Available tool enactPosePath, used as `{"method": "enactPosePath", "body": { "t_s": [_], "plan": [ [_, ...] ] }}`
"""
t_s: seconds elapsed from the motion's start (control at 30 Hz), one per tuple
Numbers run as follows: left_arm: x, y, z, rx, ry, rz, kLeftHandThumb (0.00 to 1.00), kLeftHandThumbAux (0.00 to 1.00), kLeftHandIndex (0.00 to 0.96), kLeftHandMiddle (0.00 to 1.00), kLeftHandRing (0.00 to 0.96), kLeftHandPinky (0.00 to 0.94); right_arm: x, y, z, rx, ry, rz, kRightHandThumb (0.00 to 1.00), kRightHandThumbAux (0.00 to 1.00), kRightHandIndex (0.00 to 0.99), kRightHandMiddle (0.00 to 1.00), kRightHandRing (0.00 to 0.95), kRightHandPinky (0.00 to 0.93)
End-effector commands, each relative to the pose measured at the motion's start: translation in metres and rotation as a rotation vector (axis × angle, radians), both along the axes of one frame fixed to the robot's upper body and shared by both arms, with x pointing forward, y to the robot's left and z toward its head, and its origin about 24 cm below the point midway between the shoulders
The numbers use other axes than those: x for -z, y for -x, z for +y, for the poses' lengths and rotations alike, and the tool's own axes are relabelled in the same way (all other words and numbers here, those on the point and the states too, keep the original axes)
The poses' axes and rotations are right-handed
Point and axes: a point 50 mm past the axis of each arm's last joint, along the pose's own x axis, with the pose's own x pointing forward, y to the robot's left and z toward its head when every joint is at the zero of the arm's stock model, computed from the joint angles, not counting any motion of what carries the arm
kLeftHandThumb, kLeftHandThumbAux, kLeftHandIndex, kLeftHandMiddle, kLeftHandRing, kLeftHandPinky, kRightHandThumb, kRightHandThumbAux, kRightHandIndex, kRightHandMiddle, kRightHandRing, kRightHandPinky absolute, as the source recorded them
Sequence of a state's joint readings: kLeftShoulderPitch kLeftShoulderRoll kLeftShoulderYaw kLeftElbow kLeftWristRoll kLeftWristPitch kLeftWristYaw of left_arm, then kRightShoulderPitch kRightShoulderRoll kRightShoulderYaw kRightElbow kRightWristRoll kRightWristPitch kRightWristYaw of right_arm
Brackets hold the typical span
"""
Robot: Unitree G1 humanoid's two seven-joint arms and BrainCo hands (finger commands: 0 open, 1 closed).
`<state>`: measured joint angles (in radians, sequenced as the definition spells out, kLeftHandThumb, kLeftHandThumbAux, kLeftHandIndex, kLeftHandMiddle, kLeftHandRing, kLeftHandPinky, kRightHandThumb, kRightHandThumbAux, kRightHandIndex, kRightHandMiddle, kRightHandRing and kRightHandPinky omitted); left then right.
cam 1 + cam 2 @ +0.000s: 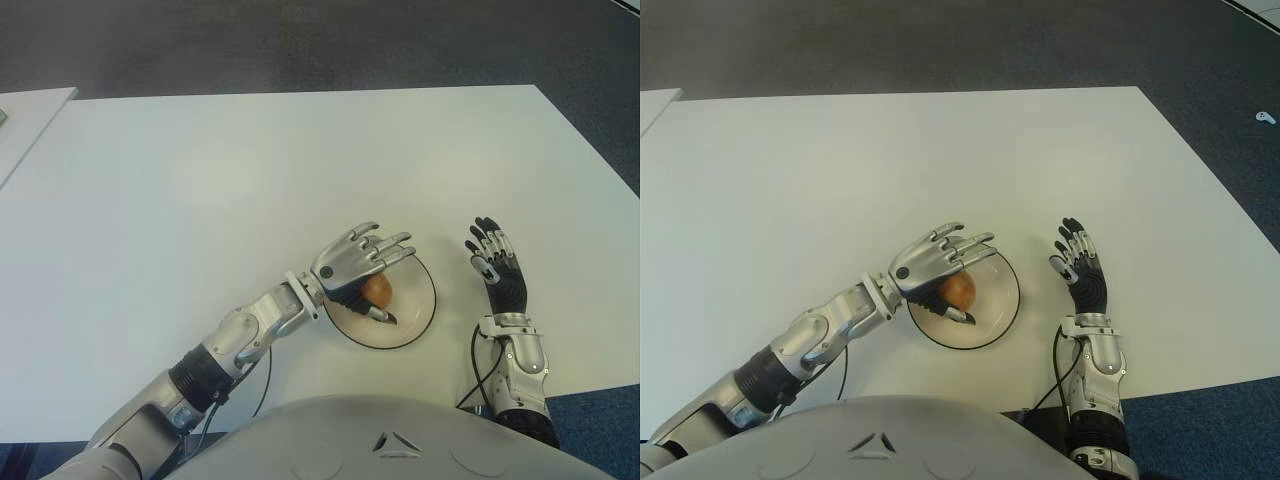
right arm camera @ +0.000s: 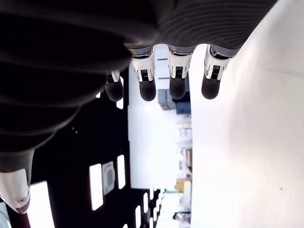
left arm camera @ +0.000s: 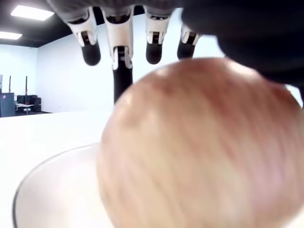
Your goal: Put the apples into the plate.
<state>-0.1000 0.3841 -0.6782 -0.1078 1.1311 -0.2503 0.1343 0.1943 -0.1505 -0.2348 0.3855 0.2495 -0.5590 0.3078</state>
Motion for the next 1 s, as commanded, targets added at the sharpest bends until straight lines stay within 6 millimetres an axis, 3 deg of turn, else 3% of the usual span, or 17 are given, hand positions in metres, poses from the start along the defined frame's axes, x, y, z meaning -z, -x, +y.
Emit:
{"method": "enactPosePath", "body": {
  "t_s": [0.03, 0.23, 0.63, 1.0],
  "plan": [
    [-0.01, -0.006, 0.007, -0.014, 0.006, -0.021, 0.192, 0.225, 0.0, 0.0, 0.0, 0.0, 0.054, 0.032, 0.023, 0.021, -0.129, 0.289, 0.095, 0.552, 0.056, 0.059, 0.022, 0.023],
    [-0.015, -0.006, 0.011, -0.069, 0.05, -0.004, 0.201, 0.211, 0.0, 0.0, 0.0, 0.0, 0.057, 0.032, 0.024, 0.027, -0.135, 0.299, 0.091, 0.547, 0.059, 0.075, 0.038, 0.036],
    [-0.014, -0.008, 0.031, -0.358, 0.321, 0.148, 0.228, 0.201, 0.0, 0.0, 0.0, 0.0, 0.059, 0.034, 0.024, 0.032, -0.074, 0.331, 0.093, 0.557, 0.042, 0.079, 0.049, 0.062],
    [-0.004, 0.014, 0.066, -0.588, 0.587, 0.299, 0.175, 0.211, 0.0, 0.0, 0.0, 0.0, 0.064, 0.034, 0.026, 0.005, -0.098, 0.344, 0.106, 0.535, 0.047, 0.109, 0.056, 0.003]
  ]
}}
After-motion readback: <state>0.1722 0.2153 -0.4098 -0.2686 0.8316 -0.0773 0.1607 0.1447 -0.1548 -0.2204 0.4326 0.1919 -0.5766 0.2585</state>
